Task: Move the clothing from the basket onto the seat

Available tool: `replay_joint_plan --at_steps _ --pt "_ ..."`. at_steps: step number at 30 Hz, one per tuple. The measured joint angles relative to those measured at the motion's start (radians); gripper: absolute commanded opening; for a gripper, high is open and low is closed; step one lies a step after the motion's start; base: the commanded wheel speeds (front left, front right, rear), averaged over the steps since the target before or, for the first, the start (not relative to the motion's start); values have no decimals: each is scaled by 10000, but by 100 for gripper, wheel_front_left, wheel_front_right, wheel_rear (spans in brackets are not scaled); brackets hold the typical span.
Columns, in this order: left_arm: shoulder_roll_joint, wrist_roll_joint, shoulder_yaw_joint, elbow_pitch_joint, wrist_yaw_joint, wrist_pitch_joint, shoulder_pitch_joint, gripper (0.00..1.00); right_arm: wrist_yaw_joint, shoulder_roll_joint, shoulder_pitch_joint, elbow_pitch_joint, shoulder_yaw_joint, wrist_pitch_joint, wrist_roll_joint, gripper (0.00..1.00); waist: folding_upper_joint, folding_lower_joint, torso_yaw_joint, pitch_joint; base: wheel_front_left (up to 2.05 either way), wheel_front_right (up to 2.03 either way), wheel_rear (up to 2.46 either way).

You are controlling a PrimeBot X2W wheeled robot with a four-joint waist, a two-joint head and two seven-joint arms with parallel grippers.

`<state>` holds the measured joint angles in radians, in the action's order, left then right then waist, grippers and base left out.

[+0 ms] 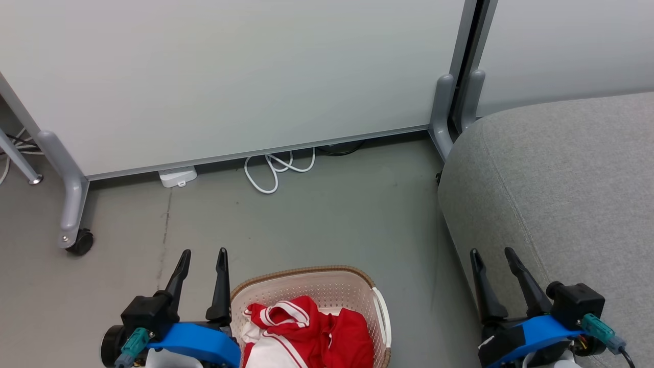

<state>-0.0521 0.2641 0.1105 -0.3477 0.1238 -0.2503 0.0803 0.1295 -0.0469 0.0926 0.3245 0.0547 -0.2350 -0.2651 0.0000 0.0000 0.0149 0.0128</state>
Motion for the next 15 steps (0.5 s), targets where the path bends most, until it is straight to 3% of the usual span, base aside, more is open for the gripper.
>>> replay_joint_plan --at_steps 15 --pt "6 -355 -4 -127 4 -113 39 100 10 -4 54 82 -6 -86 374 100 0 0 10 -28 0 0 0"
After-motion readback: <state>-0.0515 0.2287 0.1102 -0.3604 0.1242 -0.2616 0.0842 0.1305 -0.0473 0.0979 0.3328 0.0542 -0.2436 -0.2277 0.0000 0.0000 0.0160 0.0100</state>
